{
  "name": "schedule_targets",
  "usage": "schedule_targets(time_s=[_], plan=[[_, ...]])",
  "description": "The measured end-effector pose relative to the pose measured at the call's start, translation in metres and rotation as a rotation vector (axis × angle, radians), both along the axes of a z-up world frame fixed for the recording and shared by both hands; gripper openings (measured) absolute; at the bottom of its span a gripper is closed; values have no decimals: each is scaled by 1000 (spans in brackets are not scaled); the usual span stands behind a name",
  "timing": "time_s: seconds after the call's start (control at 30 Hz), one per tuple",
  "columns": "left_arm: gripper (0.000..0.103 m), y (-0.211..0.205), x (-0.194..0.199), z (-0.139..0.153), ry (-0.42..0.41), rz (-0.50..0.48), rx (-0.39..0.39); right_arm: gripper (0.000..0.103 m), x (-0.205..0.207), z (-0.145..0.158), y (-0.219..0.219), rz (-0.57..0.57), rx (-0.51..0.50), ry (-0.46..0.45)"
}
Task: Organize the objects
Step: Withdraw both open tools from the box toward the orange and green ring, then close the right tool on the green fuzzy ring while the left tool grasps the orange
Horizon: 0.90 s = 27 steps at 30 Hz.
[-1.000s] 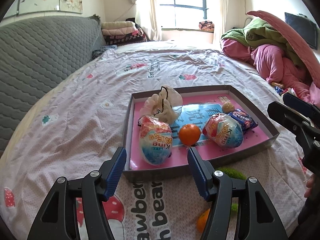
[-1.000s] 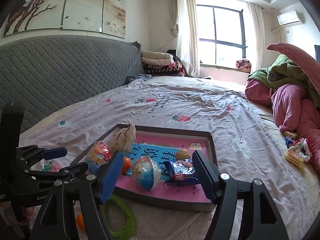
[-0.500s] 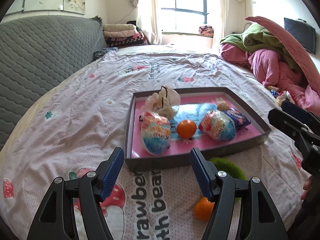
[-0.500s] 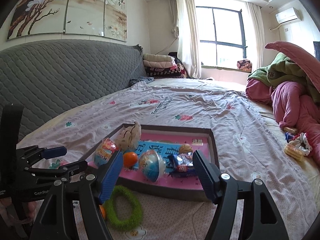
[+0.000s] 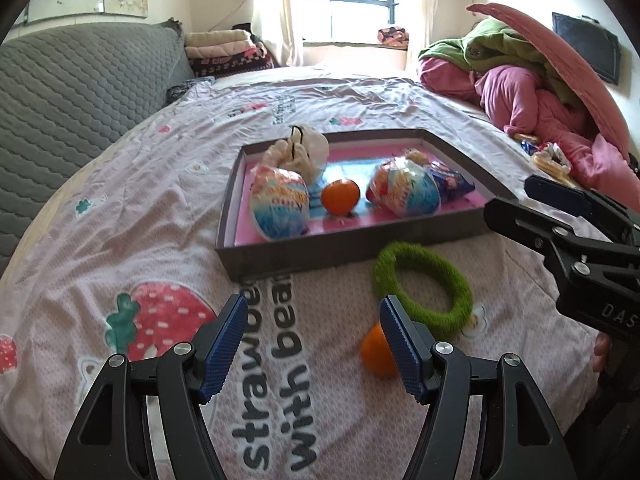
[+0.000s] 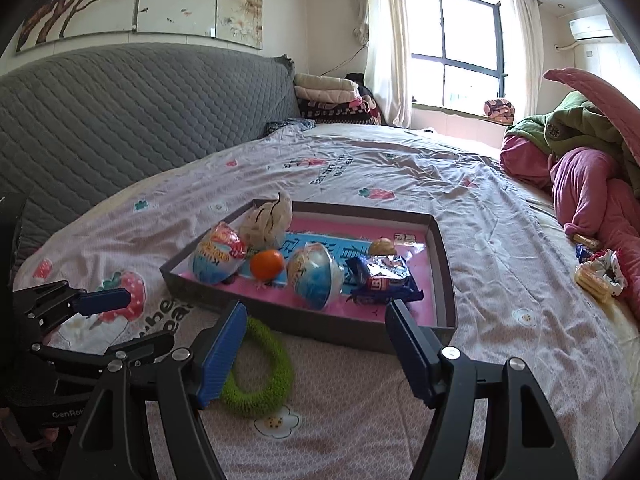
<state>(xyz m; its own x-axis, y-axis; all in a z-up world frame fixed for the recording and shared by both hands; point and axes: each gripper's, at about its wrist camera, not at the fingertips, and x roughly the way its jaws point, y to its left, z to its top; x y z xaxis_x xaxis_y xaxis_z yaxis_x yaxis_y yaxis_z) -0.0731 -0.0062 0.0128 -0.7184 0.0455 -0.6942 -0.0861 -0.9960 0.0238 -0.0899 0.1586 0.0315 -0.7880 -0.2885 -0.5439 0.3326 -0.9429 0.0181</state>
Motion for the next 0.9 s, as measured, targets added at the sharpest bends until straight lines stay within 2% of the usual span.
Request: schedule_targets(time_s=[0.33,0.67,0.9], plan=[[70,10,16,-10,-25,-41,-12,71,2,-13,-11,26,39,-53],[70,16,10,-28,-89,-88,9,71,-12,-37,-9,11,50,-184],[70,15,2,-37,-118,-90,36,68,-14,-44,-17,31,89,-189]])
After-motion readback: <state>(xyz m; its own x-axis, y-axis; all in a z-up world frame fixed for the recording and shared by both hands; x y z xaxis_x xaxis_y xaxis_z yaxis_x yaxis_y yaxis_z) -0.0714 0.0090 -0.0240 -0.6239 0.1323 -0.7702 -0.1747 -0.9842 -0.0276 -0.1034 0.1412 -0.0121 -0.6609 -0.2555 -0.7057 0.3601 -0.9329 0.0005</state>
